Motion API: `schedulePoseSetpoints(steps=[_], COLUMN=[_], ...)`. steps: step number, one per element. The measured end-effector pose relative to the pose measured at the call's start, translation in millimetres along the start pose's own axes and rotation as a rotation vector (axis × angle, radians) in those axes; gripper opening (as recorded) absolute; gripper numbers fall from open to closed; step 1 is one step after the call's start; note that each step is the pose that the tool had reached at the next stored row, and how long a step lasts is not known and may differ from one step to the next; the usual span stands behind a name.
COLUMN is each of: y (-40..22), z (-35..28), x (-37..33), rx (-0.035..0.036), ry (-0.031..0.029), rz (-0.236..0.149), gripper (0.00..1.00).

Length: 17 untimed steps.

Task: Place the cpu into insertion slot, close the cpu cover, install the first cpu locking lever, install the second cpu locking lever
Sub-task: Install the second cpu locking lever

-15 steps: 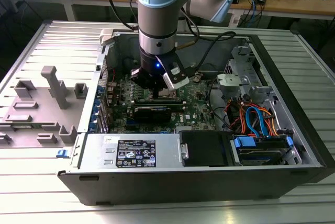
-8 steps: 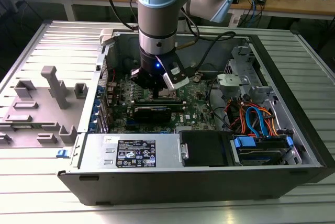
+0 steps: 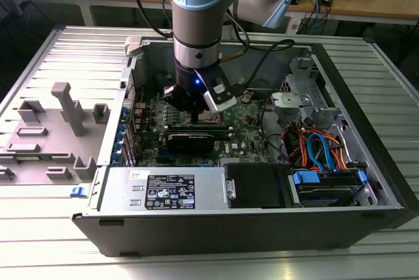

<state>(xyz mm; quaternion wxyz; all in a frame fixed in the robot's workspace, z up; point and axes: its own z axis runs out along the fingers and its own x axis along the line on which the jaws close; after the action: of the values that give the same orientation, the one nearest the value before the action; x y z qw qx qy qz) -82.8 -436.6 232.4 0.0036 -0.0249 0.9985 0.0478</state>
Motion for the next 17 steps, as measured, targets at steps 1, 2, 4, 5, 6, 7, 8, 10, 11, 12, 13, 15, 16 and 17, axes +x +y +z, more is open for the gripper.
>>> schedulePoseSetpoints(steps=[1,2,4,5,6,7,8,10,11,12,13,15,16,17], y=[-0.1,0.0,0.0,-0.1,-0.8,-3.8,-6.1,-9.6,-10.3,-10.3,-10.4,-10.4,-10.5,-10.7], z=[0.0,0.2,0.8,1.2,1.4,1.2,1.0,0.7,0.8,1.2,1.6,2.9,3.7,4.8], x=[0.2,0.5,0.8,0.8,0.9,1.0,1.1,1.3,1.4,1.7,2.6,3.3,3.4,3.6], rx=[-0.0039,-0.0073,-0.0114,-0.0155,-0.0223,-0.0239,-0.0248,-0.0263,-0.0278,-0.0358,-0.0477,-0.0578,-0.0608,-0.0633], ry=[0.0,0.0011,0.0046,0.0095,0.0149,0.0182,0.0195,0.0208,0.021,0.0209,0.0206,0.0207,0.0209,0.0211], rz=[0.0,0.0,0.0,0.001,0.002,0.002,0.002,0.002,0.002,0.002,0.002,0.002,0.002,0.002], gripper=[0.11,0.11,0.11,0.11,0.11,0.11,0.11,0.11,0.11,0.11,0.11,0.11,0.11,0.11])
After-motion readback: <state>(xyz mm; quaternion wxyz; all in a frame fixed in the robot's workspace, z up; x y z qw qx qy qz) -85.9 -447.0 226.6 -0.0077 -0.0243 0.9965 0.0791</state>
